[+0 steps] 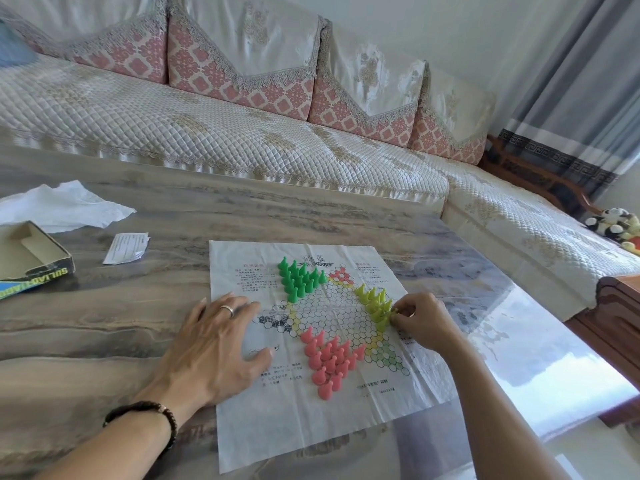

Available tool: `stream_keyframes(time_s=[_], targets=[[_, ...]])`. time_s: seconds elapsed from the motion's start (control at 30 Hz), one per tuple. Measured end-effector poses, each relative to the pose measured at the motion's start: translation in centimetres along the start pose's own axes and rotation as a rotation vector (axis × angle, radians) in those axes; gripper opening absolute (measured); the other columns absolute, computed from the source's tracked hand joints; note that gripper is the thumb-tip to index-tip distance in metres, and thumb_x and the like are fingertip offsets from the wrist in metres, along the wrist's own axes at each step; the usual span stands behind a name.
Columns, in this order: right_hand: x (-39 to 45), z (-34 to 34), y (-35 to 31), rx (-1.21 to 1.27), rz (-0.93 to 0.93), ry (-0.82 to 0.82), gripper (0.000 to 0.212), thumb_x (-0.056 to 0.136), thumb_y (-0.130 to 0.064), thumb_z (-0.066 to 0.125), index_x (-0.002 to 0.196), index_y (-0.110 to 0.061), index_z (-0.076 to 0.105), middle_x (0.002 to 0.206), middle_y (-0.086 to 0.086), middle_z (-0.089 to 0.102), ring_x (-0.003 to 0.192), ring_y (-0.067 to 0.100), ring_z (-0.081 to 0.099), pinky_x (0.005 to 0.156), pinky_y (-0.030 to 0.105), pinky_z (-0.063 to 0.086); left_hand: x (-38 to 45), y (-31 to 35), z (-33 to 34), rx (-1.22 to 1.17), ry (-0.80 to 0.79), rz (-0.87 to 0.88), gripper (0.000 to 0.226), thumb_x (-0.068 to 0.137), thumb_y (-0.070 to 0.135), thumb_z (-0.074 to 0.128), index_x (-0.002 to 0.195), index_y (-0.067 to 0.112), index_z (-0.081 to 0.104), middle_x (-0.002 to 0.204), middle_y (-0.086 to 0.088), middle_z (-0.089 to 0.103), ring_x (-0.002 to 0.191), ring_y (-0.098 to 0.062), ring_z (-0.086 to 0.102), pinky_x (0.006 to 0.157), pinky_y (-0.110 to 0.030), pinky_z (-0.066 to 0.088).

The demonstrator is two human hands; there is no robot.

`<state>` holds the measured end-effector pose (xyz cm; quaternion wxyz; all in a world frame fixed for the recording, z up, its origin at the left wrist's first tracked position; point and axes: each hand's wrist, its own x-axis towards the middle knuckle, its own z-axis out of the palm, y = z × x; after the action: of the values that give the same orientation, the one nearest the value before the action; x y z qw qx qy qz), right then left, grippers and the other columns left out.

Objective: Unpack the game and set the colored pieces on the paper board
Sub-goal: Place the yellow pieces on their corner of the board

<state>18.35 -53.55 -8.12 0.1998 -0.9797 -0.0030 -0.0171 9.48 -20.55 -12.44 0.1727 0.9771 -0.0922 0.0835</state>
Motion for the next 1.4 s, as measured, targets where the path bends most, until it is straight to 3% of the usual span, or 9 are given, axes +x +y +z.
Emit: stream_keyframes(time_s=[0.2, 0.33, 0.53, 0.67, 0.87, 1.0, 1.1, 1.27, 1.4], targets=[[-0.4, -1.6, 0.3, 0.014, -0.01, 0.073, 0.006, 0.084, -0.018, 0.07, 0.089, -0.019, 0.067, 0.076, -0.001, 0.067, 0.066, 0.009, 0.06, 0.056, 0.016, 0.044, 0.0, 0.1, -0.1, -0.003, -0.009, -0.006, 0.088, 0.07, 0.074, 0.02, 0.145, 0.029, 0.033, 0.152, 0.007, 0.03, 0.144, -0.01, 0.016, 0.118, -0.035, 0.008], [-0.8, -3.2, 1.2, 0.022, 0.052, 0.231, 0.012, 0.082, -0.008, 0.063, 0.077, -0.016, 0.069, 0.069, -0.003, 0.067, 0.068, 0.013, 0.062, 0.06, 0.025, 0.048, -0.1, 0.2, -0.3, -0.02, -0.013, -0.009, 0.09, 0.069, 0.074, 0.02, 0.145, 0.029, 0.034, 0.154, 0.006, 0.026, 0.143, -0.009, 0.016, 0.119, -0.035, 0.007], [-1.9, -2.1, 2.8, -0.035, 0.12, 0.239, 0.013, 0.084, -0.007, 0.055, 0.082, -0.006, 0.067, 0.083, 0.005, 0.071, 0.083, 0.026, 0.065, 0.076, 0.044, 0.056, 0.1, 0.2, -0.2, -0.019, -0.023, -0.009, 0.09, 0.068, 0.075, 0.021, 0.145, 0.029, 0.035, 0.156, 0.005, 0.024, 0.145, -0.011, 0.013, 0.119, -0.037, 0.008], [-2.2, -1.4, 2.9, -0.003, 0.163, 0.246, 0.004, 0.082, -0.015, 0.063, 0.082, -0.013, 0.067, 0.08, 0.001, 0.066, 0.079, 0.024, 0.061, 0.073, 0.039, 0.053, 0.1, 0.3, -0.3, -0.025, -0.02, -0.015, 0.094, 0.066, 0.075, 0.018, 0.145, 0.028, 0.034, 0.155, 0.006, 0.027, 0.146, -0.011, 0.009, 0.119, -0.038, 0.008], [-1.7, -1.0, 3.4, -0.023, 0.203, 0.222, 0.013, 0.073, -0.005, 0.063, 0.081, 0.004, 0.064, 0.079, 0.019, 0.066, 0.075, 0.032, 0.06, 0.065, 0.041, 0.051, 0.1, 0.3, -0.5, -0.028, -0.022, -0.019, 0.095, 0.066, 0.075, 0.019, 0.146, 0.027, 0.034, 0.157, 0.003, 0.025, 0.147, -0.013, 0.006, 0.117, -0.035, 0.012], [-1.4, -0.8, 3.3, 0.046, 0.273, 0.214, 0.01, 0.072, 0.001, 0.056, 0.062, 0.001, 0.058, 0.064, 0.018, 0.058, 0.065, 0.026, 0.05, 0.057, 0.029, 0.037, 0.0, 0.4, -0.4, -0.031, -0.021, -0.019, 0.096, 0.064, 0.076, 0.017, 0.146, 0.028, 0.034, 0.156, 0.004, 0.025, 0.146, -0.013, 0.007, 0.116, -0.034, 0.011], [-1.4, -1.0, 3.5, 0.069, 0.307, 0.216, 0.019, 0.074, -0.002, 0.061, 0.056, -0.004, 0.058, 0.06, 0.011, 0.057, 0.062, 0.024, 0.051, 0.055, 0.03, 0.04, 0.0, 0.3, -0.4, -0.027, -0.019, -0.018, 0.096, 0.064, 0.076, 0.017, 0.146, 0.028, 0.034, 0.156, 0.004, 0.026, 0.146, -0.013, 0.01, 0.116, -0.034, 0.011], [-1.8, -1.1, 3.7, 0.055, 0.254, 0.206, 0.004, 0.084, -0.012, 0.064, 0.086, -0.014, 0.067, 0.083, 0.003, 0.066, 0.082, 0.022, 0.06, 0.073, 0.033, 0.05, 0.1, 0.2, -0.3, -0.036, -0.009, -0.012, 0.095, 0.065, 0.076, 0.02, 0.145, 0.026, 0.036, 0.154, 0.003, 0.029, 0.146, -0.013, 0.013, 0.117, -0.035, 0.01], [-1.4, -1.5, 3.4, 0.124, 0.18, 0.279, 0.006, 0.088, -0.016, 0.061, 0.09, -0.02, 0.065, 0.07, -0.006, 0.061, 0.066, 0.013, 0.056, 0.058, 0.026, 0.042, 0.1, 0.1, -0.2, -0.03, -0.006, -0.011, 0.095, 0.066, 0.076, 0.02, 0.145, 0.026, 0.037, 0.154, 0.004, 0.03, 0.146, -0.013, 0.012, 0.117, -0.035, 0.01]])
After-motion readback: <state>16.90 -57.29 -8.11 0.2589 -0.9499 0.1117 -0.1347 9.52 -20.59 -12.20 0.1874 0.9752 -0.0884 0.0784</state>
